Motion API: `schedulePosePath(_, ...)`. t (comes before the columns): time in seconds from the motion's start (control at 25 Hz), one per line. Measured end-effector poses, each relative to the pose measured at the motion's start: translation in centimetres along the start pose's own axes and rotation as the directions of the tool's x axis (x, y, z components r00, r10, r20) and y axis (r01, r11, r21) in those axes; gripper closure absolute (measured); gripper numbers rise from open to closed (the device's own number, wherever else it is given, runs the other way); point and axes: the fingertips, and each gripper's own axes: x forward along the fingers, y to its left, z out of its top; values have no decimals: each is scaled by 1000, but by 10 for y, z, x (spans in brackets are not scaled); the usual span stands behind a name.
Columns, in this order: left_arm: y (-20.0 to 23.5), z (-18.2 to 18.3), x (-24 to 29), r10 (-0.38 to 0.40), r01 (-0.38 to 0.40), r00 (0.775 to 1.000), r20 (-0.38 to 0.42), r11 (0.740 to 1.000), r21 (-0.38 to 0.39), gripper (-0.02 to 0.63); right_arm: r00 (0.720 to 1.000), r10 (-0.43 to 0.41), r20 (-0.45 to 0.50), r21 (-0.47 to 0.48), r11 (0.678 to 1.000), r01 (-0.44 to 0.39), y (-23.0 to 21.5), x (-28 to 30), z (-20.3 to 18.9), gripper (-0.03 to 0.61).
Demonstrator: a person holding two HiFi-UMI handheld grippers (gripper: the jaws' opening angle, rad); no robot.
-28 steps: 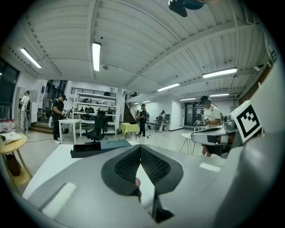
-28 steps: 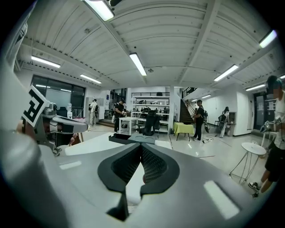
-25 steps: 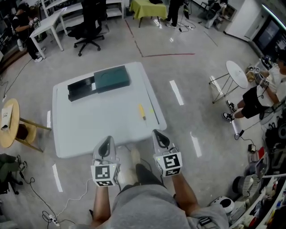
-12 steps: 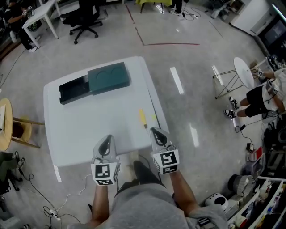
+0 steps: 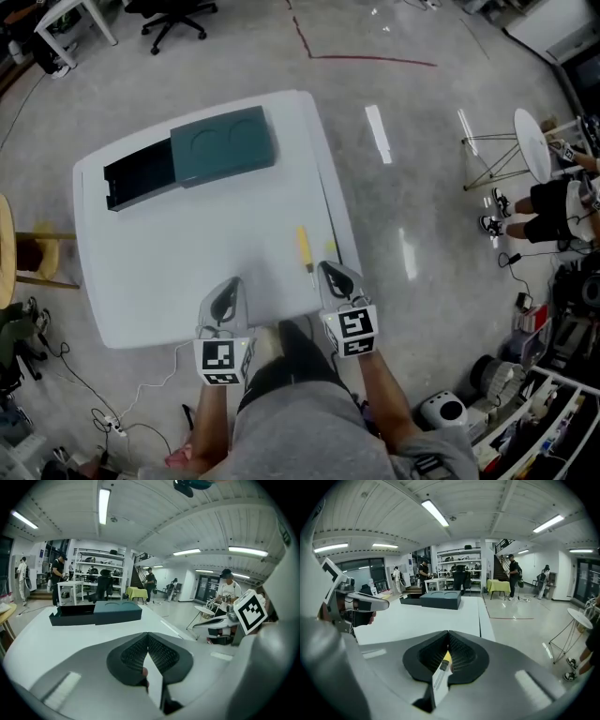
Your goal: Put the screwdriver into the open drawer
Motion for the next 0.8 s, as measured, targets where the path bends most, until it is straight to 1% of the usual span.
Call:
schedulePosePath(0.12, 4, -8, 15, 1, -2, 1000, -22, 1000, -7, 603, 999, 24, -39, 3, 1000, -24, -3, 19, -8, 575)
schedulePosePath(0.24, 5, -16, 19, 2, -3, 999, -51, 1000, -14, 601, 994, 46, -103, 23, 999, -43, -2, 29, -21, 574)
schedulePosePath(0.4, 11, -20, 28, 4, -5, 998, -67, 1000, -17, 601, 986, 41, -160, 28, 999, -37, -2, 46, -32, 572)
schedulePosePath(0.48, 13, -20, 32, 3, -4, 997, -71, 1000, -18, 601, 982, 43, -184, 31, 999, -38, -3, 53, -37, 532)
schedulePosePath(0.6, 13, -18, 38, 3, -5, 997, -80, 1000, -19, 601, 974, 53, -221, 43, 998, -44, -6, 60, -42, 503)
schedulePosePath(0.72, 13, -18, 43, 8, -9, 996, -88, 1000, -19, 603, 958, 85, -273, 69, 995, -69, -5, 68, -50, 428)
schedulePosePath(0.8, 13, -20, 45, 13, -15, 995, -95, 1000, -23, 603, 949, 100, -299, 79, 994, -80, -3, 72, -55, 416)
